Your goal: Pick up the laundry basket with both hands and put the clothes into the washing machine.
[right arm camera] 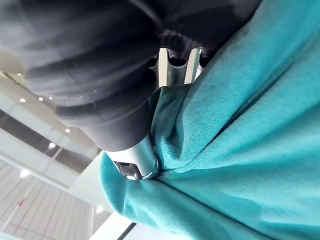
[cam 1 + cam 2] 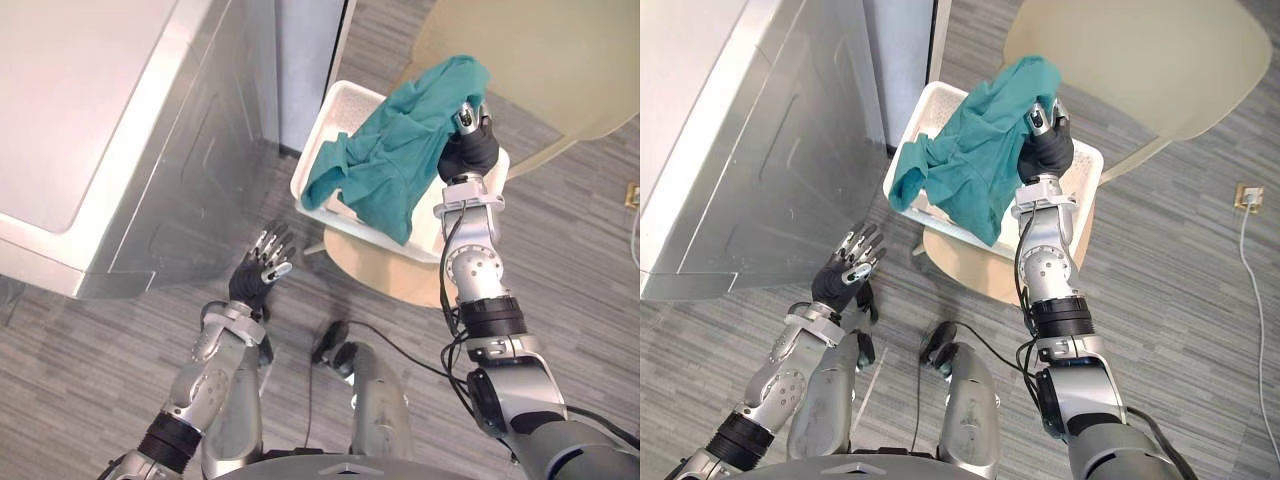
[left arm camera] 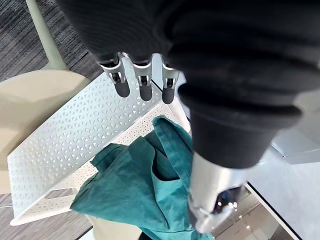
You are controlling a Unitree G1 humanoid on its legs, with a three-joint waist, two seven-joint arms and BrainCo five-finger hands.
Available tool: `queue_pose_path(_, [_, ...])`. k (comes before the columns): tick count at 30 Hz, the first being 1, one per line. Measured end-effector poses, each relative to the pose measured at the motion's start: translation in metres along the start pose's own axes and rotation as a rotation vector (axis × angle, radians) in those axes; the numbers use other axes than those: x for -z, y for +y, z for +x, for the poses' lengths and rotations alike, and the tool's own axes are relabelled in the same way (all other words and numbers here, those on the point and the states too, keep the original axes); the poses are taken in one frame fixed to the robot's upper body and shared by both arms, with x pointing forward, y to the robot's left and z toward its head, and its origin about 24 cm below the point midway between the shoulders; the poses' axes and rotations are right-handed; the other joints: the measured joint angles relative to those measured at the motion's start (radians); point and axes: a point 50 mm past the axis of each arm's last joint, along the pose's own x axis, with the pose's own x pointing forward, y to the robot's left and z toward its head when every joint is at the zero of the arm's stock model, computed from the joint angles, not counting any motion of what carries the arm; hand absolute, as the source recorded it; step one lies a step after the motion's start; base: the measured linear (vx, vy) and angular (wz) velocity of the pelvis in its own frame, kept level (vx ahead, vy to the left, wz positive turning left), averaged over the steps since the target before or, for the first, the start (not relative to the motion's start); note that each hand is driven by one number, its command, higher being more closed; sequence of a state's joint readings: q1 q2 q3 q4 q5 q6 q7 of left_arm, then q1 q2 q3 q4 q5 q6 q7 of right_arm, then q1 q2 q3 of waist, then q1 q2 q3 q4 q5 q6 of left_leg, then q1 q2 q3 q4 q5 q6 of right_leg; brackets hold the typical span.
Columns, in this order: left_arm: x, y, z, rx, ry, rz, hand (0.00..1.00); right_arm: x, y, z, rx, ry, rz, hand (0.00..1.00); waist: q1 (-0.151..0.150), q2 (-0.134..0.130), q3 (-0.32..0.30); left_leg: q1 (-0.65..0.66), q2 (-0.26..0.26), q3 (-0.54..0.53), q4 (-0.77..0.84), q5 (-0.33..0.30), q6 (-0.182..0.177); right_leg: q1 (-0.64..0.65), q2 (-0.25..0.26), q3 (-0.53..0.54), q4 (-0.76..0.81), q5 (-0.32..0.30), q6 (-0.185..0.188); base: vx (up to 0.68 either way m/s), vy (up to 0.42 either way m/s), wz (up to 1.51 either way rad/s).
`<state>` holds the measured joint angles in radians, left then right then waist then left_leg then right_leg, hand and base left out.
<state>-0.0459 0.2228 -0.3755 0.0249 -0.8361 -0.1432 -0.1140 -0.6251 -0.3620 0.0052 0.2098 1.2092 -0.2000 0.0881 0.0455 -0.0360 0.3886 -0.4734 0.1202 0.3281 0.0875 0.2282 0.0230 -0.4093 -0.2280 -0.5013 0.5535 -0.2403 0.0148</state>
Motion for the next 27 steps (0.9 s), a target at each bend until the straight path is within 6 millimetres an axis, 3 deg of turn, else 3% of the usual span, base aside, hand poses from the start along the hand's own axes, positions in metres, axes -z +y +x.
queue_pose_path(9, [0.003,0.0,0.001,-0.016,0.016,0.032,0.0,-0.007,0.004,-0.032,-0.065,-0.002,0.0,1.0,-0.025,-0.012,-0.141,0.131,-0.025,-0.025,-0.083,-0.008,-0.003,0.147,0.027,-0.009,-0.128,0.033,0.034,0.08,-0.026,0.0])
queue_pose_path(14, [0.002,0.0,0.001,-0.018,0.013,0.067,0.0,-0.017,0.015,-0.034,-0.124,-0.021,-0.02,1.0,-0.035,-0.013,-0.21,0.19,-0.036,-0.016,-0.144,0.004,0.0,0.2,0.041,-0.005,-0.199,0.063,0.049,0.08,-0.012,-0.05])
queue_pose_path(22, [-0.013,-0.009,0.015,-0.035,-0.063,0.129,0.0,-0.021,0.023,-0.037,-0.165,-0.028,-0.067,1.0,-0.042,-0.014,-0.261,0.235,-0.042,0.001,-0.164,0.001,-0.003,0.25,0.058,0.017,-0.28,0.103,0.062,0.07,-0.018,-0.1])
queue_pose_path(27, [-0.027,0.0,0.017,-0.114,-0.13,0.149,0.0,-0.018,0.016,-0.07,-0.158,0.057,-0.124,1.0,-0.05,-0.011,-0.288,0.264,-0.045,-0.002,-0.165,-0.004,-0.011,0.279,0.061,0.025,-0.303,0.111,0.065,0.04,-0.029,-0.05])
